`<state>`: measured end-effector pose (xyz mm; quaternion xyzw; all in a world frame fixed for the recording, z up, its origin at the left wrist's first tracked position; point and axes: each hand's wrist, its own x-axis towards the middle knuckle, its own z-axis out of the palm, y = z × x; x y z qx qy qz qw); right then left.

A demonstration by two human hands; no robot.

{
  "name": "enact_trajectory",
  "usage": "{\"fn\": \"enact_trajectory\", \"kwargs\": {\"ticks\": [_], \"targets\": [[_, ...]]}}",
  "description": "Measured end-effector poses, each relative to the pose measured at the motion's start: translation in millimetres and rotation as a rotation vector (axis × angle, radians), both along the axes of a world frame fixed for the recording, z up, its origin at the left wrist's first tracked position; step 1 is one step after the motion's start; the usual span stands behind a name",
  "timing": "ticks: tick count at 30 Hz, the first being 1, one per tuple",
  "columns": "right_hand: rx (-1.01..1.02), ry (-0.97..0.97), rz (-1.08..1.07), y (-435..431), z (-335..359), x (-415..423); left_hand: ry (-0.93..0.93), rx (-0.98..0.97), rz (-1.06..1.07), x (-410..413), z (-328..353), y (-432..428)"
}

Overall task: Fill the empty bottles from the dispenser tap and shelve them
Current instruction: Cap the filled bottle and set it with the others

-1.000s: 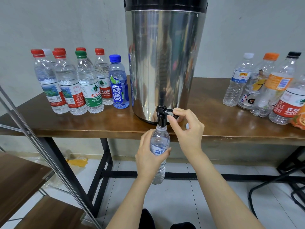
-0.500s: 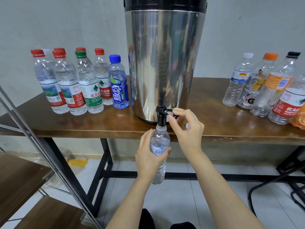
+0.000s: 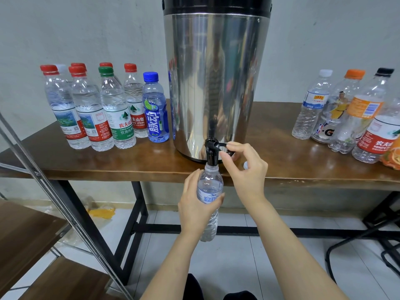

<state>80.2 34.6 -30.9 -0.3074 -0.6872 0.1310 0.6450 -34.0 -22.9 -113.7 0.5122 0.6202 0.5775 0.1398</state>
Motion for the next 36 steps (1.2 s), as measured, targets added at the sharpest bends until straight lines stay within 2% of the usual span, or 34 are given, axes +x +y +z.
{"fn": "enact_trajectory", "kwargs": {"ticks": [36], "targets": [[0.009,0.01,-0.002,-2.8,1.5,-2.0,-0.029,0.049,0.02,9.8,-2.5,1.1]]}}
